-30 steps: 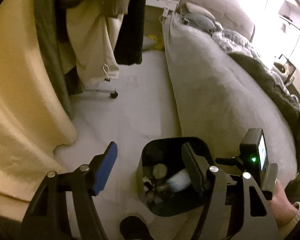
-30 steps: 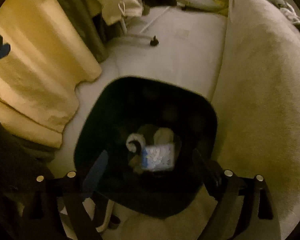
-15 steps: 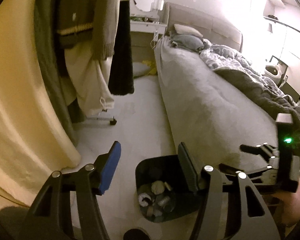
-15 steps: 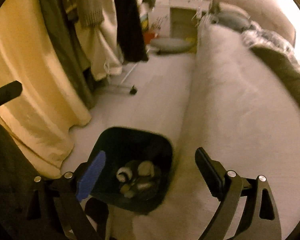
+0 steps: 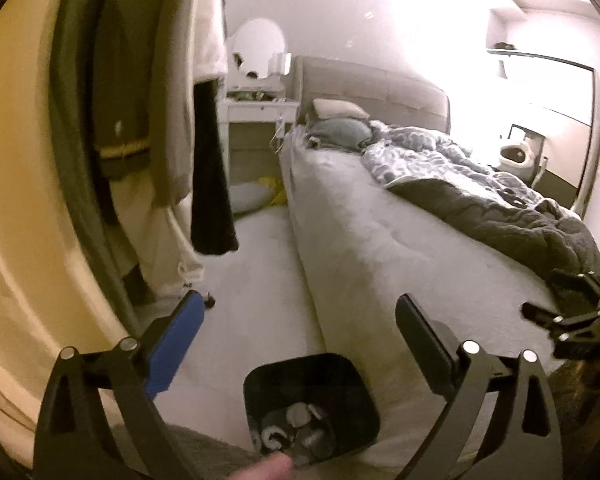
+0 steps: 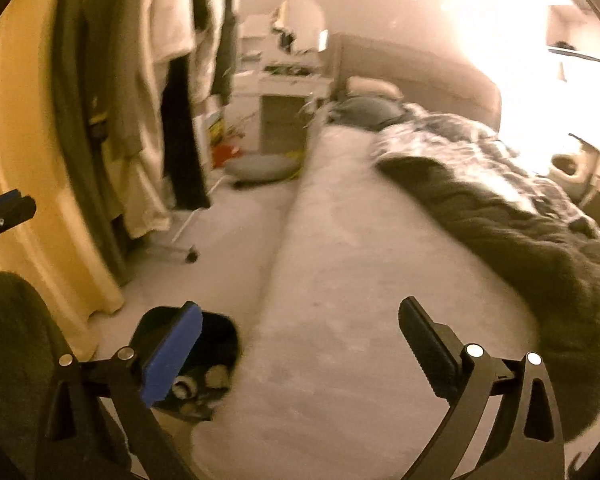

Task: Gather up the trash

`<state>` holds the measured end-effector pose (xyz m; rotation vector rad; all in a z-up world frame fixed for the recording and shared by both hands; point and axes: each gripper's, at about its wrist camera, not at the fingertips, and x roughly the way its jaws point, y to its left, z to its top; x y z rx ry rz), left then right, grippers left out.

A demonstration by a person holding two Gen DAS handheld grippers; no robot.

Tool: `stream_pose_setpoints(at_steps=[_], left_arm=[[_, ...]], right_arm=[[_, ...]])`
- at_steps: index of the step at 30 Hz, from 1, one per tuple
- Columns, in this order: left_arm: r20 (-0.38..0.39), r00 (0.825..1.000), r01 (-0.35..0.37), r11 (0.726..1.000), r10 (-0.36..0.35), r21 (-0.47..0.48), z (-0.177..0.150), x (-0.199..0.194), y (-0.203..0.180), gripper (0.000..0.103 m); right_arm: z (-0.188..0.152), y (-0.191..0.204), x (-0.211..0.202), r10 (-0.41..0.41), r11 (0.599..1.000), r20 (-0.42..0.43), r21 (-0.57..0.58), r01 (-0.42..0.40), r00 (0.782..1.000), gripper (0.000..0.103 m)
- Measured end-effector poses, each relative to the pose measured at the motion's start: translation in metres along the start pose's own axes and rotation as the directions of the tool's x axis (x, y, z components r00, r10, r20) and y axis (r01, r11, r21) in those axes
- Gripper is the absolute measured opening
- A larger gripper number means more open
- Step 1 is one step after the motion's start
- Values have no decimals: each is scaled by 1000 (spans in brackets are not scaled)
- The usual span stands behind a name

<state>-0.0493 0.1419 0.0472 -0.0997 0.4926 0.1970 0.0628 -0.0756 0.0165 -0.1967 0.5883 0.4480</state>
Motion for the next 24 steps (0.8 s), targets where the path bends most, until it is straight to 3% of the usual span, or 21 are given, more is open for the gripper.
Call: stream_pose_setpoints(at_steps=[6, 13, 17, 19, 24], left_arm=[[49, 998, -37, 999, 35, 30, 8, -9, -16, 100], [20, 999, -29, 999, 28, 39, -1, -2, -28, 100], [5, 999, -37, 998, 37, 44, -8, 6, -30, 100], [5, 999, -33, 999, 33, 29, -10, 7, -29, 100], [-6, 998, -56, 998, 56, 29, -13, 11, -25, 100]], right_arm=[[-9, -44, -46, -88, 995, 84, 60, 83, 993, 100], [-31, -75, -71, -167, 983, 123, 94, 156, 978, 100], [-46, -85, -66, -167, 981, 133, 117, 152, 977, 100], [-47, -85, -57, -148, 985, 98, 105, 138, 984, 100], [-47, -73, -57, -78, 996, 106, 59, 72, 991, 100]])
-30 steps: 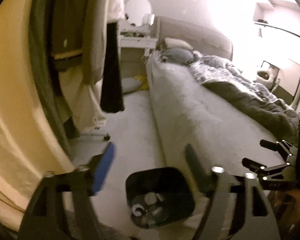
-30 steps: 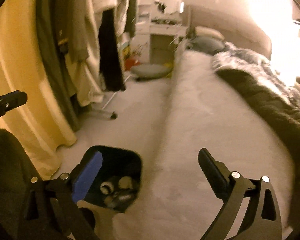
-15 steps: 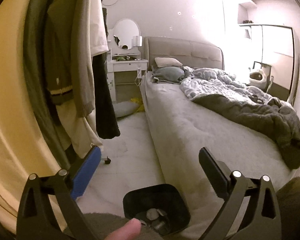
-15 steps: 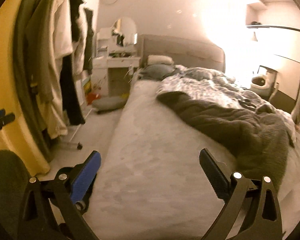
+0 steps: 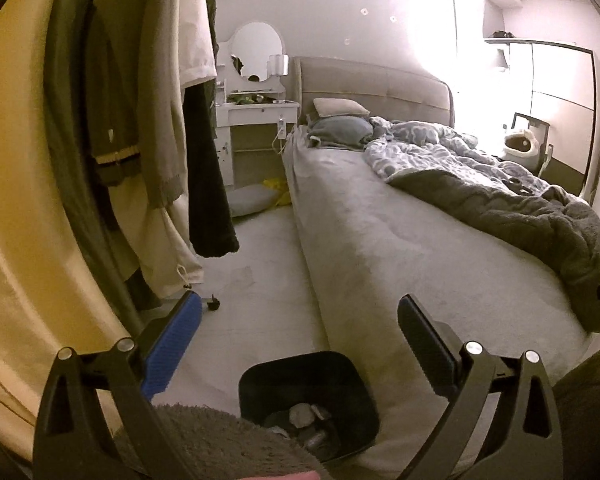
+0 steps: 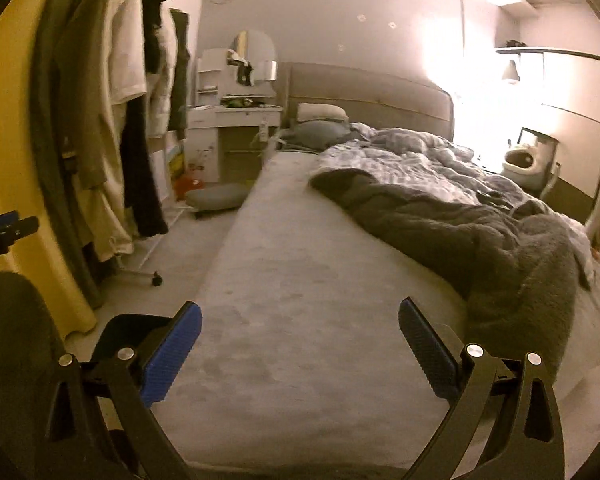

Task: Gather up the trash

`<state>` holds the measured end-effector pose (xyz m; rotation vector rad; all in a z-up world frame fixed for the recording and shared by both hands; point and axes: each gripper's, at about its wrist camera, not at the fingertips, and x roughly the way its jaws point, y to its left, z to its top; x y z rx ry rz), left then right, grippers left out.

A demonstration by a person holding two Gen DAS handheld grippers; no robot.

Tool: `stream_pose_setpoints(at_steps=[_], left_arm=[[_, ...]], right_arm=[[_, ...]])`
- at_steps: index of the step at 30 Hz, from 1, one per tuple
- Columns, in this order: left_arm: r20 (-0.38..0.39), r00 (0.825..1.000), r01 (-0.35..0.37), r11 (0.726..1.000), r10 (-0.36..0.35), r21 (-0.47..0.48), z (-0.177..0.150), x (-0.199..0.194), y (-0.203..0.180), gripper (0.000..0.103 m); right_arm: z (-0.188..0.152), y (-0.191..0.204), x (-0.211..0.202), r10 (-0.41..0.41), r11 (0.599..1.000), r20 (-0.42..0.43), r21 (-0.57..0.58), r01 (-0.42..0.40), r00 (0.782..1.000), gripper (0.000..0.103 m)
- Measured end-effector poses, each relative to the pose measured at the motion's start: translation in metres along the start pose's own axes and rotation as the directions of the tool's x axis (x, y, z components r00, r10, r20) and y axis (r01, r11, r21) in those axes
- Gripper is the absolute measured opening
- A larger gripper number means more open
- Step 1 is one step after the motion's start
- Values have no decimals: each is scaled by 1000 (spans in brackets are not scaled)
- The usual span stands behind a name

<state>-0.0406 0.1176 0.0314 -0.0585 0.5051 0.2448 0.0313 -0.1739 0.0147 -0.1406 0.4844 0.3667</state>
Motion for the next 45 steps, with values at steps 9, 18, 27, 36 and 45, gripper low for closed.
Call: stream_pose_setpoints(at_steps=[9, 18, 27, 36, 45], left_arm=[[15, 1000, -14, 1000, 14, 17, -4, -3, -3, 100], [7, 1000, -13, 1000, 13, 11, -5, -2, 0, 100], [-1, 1000, -13, 1000, 13, -3, -5, -1, 4, 100], [-2, 1000, -12, 1000, 12, -6, -5, 0, 6, 100], [-2, 1000, -12, 1000, 12, -7, -5, 0, 6, 100]], right_arm=[[1, 3, 0, 42, 999, -3, 5, -42, 999, 100], [1, -2, 0, 58, 998, 3, 30, -58, 998, 100], [1, -1, 0, 57, 998, 2, 30, -57, 998, 100], [2, -2, 0, 57, 998, 2, 29, -57, 998, 100], [2, -2, 0, 57, 998, 3, 30, -57, 998, 100]])
